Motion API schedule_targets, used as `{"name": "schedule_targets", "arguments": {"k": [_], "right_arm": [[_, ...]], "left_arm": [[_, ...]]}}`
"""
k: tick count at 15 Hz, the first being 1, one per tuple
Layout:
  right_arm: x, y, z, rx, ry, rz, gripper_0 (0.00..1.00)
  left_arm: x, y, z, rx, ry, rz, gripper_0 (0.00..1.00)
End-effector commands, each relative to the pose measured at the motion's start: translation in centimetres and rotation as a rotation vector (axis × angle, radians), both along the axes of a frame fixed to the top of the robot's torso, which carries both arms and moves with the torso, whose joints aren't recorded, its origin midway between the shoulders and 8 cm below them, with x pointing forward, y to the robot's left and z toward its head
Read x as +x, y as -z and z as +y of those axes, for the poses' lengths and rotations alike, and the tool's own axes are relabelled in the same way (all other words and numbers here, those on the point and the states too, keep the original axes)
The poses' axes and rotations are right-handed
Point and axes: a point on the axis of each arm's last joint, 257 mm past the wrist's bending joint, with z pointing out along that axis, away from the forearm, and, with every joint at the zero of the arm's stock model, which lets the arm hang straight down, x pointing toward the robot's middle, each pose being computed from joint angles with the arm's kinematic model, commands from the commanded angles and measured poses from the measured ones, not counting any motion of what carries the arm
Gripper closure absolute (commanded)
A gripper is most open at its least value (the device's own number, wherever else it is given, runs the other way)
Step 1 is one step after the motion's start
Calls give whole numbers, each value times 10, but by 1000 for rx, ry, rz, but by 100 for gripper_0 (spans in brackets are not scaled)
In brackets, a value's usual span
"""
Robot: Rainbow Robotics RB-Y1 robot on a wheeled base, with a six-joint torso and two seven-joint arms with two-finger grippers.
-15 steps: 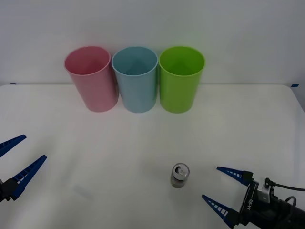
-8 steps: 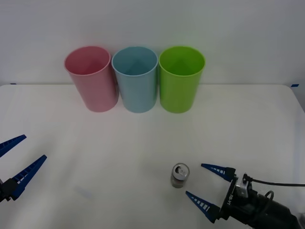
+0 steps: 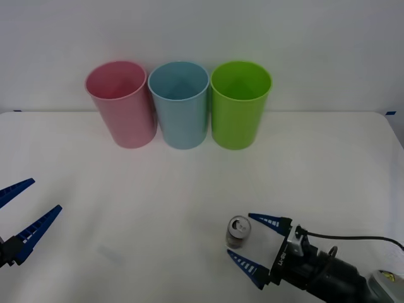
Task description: Grasp the object on the table and drop it into the matching bin: aluminum can to the light blue bin, PET bottle to the pink bin.
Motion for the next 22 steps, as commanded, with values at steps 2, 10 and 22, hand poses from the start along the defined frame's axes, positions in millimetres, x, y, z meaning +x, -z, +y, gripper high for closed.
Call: {"name": "schedule_targets", "arguments": {"k": [2,10,22], "right_arm": [[8,2,16,-10,11,-4,0],[14,4,26,-24,24,-12,0],[17,3,26,-36,26,-34,100]], "left_arm": [[0,0,0,0,0,0,0],[0,0,0,0,0,0,0],[0,0,0,0,0,0,0]]}}
